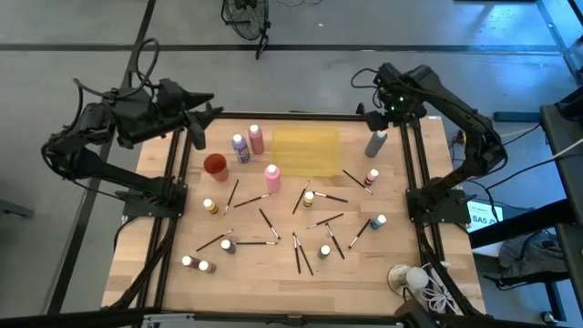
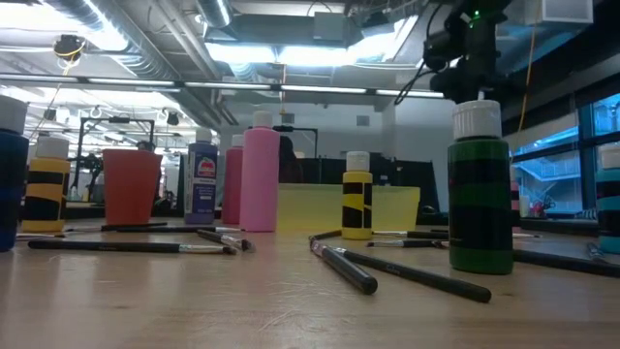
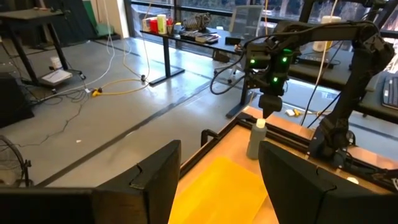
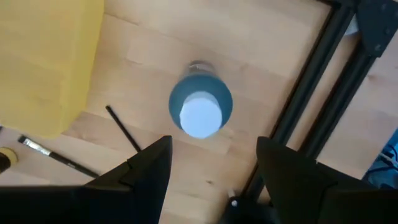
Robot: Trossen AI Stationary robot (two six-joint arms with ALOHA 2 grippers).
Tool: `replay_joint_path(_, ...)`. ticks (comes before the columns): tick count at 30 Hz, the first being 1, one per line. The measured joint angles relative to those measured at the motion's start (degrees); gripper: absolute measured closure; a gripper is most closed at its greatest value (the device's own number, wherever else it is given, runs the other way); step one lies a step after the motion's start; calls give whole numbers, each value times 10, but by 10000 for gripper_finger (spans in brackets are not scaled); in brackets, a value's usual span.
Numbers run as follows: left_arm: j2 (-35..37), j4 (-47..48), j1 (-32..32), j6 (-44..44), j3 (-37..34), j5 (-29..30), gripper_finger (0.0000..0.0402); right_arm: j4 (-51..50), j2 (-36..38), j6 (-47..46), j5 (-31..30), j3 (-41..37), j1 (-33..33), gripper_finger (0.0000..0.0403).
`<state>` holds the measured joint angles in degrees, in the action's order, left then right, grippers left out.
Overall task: Pick & Place Paint Supplies
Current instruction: Put the large black paint bottle into the yellow bin
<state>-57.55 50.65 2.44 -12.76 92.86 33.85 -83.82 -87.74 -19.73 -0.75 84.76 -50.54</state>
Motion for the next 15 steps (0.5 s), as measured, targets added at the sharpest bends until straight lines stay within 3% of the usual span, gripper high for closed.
replay_joint_path(15, -17, -1, 0, 0, 0, 0, 190, 57, 0, 11, 10, -44, 0, 167)
